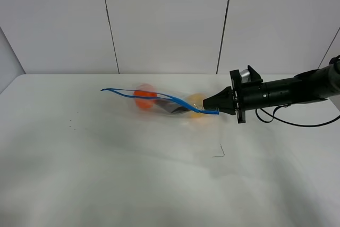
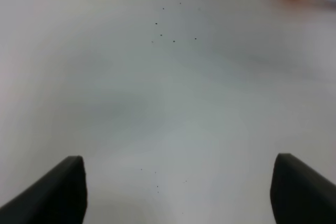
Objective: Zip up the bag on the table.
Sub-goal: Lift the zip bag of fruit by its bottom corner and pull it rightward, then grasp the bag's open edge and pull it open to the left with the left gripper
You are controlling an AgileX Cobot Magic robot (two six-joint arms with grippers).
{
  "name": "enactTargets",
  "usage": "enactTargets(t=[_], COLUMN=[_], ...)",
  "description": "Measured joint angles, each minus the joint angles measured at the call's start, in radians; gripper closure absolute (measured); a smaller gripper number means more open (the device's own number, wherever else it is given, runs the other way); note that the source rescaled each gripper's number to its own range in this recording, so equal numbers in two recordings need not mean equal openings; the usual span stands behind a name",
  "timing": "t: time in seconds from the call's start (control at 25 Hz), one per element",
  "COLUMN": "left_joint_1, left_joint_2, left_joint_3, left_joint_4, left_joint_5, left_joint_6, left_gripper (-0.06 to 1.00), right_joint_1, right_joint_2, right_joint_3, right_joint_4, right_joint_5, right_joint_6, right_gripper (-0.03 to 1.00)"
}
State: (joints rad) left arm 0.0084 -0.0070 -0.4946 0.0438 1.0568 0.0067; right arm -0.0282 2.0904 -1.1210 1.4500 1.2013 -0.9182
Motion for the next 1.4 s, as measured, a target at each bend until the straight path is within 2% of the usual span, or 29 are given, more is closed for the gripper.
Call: enactTargets(t=[1.12, 1.24, 1.4], left_joint_1=[0.0, 0.0, 0.0], left_joint_2=[0.0, 0.034, 0.219], left_joint_3=[-0.001, -0.046, -0.186], left_joint_4=[0.0, 0.0, 0.0], left_joint_5=[-0.006, -0.026, -0.069], left_joint_6=[0.0, 0.0, 0.0], left_gripper=[0.03, 0.03, 0.03], right_joint_1=[0.0, 0.0, 0.0], right_joint_2=[-0.002, -0.002, -0.002], right_joint_3=[0.0, 0.0, 0.0], right_joint_4=[0.041, 0.041, 0.041], right_joint_5=[0.0, 0.0, 0.0], right_joint_6=[0.019, 0.019, 0.019], right_gripper=[0.96, 0.96, 0.96])
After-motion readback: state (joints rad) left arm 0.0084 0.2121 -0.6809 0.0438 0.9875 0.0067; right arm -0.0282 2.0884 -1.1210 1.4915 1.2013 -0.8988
